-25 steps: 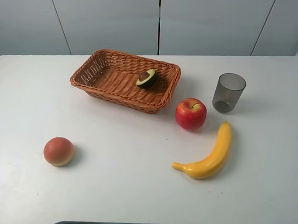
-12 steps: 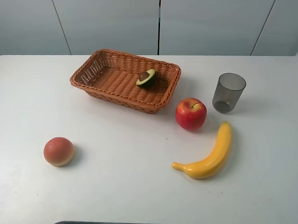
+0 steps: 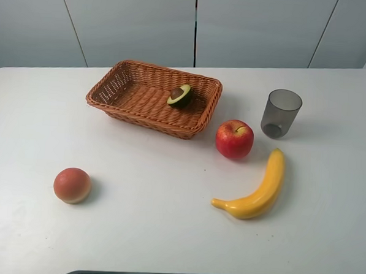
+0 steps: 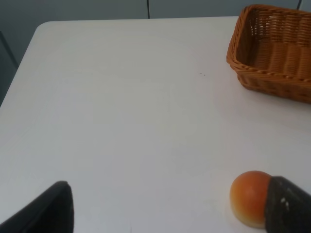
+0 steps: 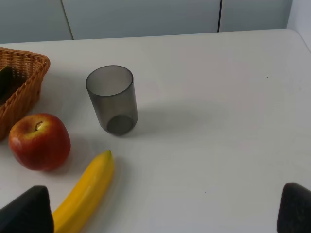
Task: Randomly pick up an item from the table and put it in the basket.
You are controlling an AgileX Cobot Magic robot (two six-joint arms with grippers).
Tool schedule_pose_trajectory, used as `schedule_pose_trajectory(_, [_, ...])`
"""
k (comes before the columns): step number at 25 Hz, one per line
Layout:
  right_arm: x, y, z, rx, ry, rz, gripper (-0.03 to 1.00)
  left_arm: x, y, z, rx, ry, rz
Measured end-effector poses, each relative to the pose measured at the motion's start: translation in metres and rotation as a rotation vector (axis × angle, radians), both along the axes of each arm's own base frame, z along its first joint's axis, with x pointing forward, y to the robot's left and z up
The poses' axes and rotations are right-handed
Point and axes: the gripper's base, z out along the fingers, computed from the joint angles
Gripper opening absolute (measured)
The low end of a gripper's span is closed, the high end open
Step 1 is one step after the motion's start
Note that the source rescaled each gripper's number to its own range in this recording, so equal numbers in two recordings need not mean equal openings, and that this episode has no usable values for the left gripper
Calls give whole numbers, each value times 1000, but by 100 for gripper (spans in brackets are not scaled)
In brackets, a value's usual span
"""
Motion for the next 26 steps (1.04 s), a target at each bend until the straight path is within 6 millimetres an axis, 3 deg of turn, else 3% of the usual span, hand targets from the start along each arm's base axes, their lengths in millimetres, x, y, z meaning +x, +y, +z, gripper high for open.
schedule_pose_trajectory(26, [0, 0, 0, -2, 0, 1, 100, 0, 0, 0, 0, 0, 0])
